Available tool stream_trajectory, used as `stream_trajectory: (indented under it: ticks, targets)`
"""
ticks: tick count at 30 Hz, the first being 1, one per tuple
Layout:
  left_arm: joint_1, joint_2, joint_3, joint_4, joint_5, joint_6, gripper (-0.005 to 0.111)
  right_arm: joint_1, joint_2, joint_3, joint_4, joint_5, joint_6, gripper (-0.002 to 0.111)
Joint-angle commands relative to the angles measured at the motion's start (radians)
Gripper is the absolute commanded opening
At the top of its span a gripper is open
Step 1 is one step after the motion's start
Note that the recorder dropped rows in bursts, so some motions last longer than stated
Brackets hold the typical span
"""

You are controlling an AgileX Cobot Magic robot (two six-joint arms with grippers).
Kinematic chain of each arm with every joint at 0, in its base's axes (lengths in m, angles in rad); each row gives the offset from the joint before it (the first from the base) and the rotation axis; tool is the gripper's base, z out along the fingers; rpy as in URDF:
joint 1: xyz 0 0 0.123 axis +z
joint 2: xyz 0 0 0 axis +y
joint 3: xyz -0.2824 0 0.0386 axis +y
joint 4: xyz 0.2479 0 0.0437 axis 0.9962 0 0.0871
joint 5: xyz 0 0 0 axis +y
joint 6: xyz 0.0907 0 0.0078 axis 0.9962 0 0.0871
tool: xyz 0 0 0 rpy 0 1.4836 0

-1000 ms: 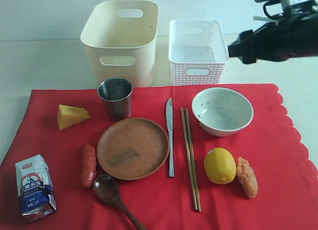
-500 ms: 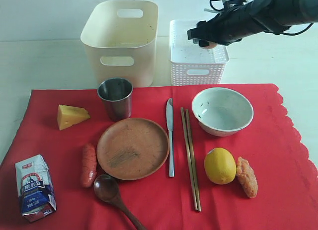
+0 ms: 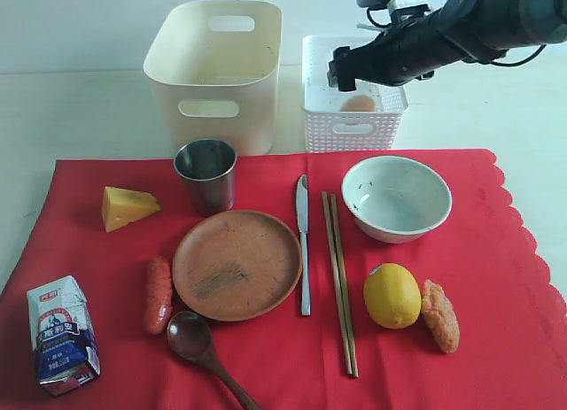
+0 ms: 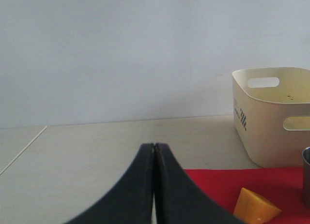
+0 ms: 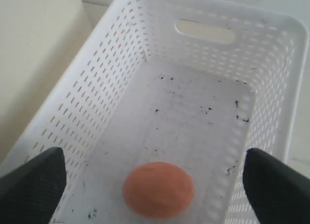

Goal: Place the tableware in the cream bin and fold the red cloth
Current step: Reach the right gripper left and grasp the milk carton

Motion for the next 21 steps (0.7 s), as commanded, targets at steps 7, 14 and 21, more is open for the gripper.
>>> stream_trajectory:
  ticks: [7,14,21]
  targets:
    - [0.001,-0.006,0.000,0.002,0.002,-0.003,0.000,0.000,-0.314,-0.005,-0.136,0.282,0.101,0.029]
    - [0.001,-0.006,0.000,0.002,0.002,-0.003,0.000,0.074,-0.418,0.028,-0.050,0.508,0.071,0.000]
    - [0.001,-0.006,0.000,0.002,0.002,-0.003,0.000,0.331,-0.392,0.106,-0.070,0.440,0.033,0.000]
